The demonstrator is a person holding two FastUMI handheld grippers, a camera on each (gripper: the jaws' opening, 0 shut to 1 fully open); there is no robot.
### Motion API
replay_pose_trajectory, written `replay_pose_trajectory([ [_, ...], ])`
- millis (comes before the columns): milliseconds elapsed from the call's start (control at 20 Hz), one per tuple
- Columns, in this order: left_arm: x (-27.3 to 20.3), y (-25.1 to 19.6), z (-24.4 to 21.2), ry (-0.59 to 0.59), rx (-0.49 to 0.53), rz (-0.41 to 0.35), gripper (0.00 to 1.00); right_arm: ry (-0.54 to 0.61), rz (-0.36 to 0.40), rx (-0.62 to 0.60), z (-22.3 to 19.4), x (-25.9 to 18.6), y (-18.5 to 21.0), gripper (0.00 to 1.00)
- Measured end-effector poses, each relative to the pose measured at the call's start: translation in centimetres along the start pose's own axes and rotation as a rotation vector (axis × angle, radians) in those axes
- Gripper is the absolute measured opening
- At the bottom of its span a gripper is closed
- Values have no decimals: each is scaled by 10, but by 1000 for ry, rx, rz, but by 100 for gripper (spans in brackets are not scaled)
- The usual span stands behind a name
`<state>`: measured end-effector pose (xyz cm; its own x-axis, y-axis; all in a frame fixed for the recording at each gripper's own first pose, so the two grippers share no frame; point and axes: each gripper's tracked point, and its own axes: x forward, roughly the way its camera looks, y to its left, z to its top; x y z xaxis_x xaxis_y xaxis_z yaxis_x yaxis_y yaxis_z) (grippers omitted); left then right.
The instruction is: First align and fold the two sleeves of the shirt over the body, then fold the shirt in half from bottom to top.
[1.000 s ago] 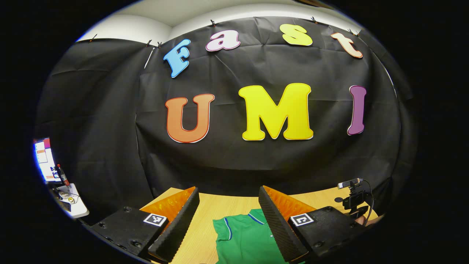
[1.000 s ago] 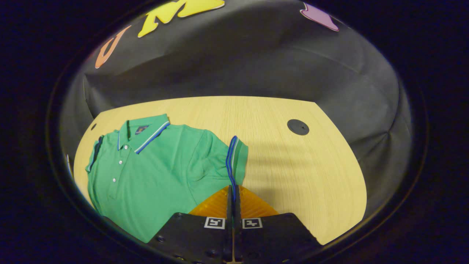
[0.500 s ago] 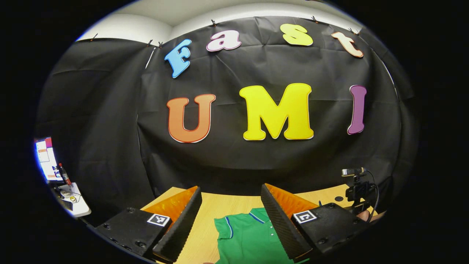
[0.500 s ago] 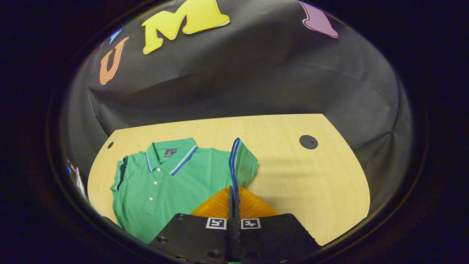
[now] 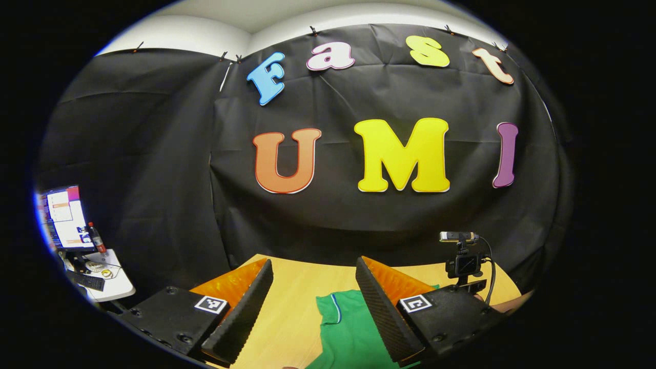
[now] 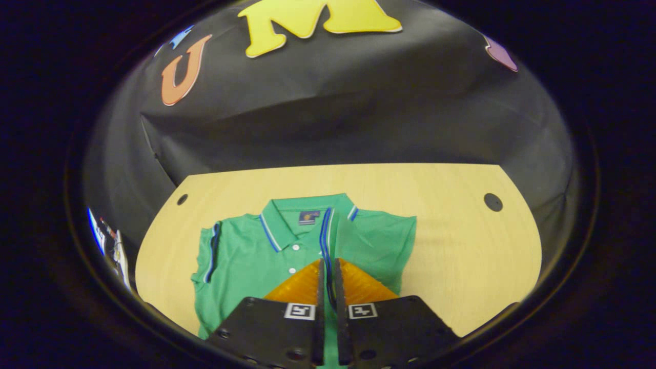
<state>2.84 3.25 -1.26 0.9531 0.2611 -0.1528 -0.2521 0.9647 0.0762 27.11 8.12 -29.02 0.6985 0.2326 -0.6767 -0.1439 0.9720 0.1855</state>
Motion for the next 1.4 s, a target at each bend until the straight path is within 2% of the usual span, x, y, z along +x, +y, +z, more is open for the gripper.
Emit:
replay_pose_trajectory([
  [150, -4, 5, -2, -1, -15, -3, 100, -35, 18, -16, 4, -20, 13, 51],
  [300, -6, 2, -3, 5, -34, -21, 100, -91, -27, -19, 11, -46, 3, 92],
  [350, -6, 0, -6, 12, -39, -29, 100, -115, -49, -16, 14, -60, -1, 95],
  [400, -7, -1, -8, 20, -46, -38, 100, -141, -73, -15, 16, -74, -9, 93],
  [450, -6, -5, -10, 30, -53, -52, 100, -166, -87, -12, 15, -88, -14, 96],
  [550, -5, -8, -11, 33, -65, -78, 100, -206, -113, -13, 13, -119, -24, 93],
  [600, -3, -12, -10, 28, -68, -90, 100, -224, -124, -15, 12, -134, -28, 96],
  [750, 3, -20, -8, 11, -69, -128, 100, -291, -174, -27, 11, -185, -41, 96],
  [1000, 9, -32, -5, -13, -61, -188, 100, -387, -219, -34, 1, -259, -43, 94],
  [1050, 9, -35, -6, -16, -61, -198, 100, -405, -227, -43, -1, -270, -43, 92],
  [1100, 10, -38, -5, -20, -58, -208, 100, -423, -234, -50, -1, -282, -43, 99],
  [1150, 11, -39, -6, -21, -52, -218, 100, -439, -237, -54, 0, -292, -41, 96],
  [1400, 10, -52, -17, 2, -38, -268, 100, -468, -256, -60, 0, -312, -42, 96],
])
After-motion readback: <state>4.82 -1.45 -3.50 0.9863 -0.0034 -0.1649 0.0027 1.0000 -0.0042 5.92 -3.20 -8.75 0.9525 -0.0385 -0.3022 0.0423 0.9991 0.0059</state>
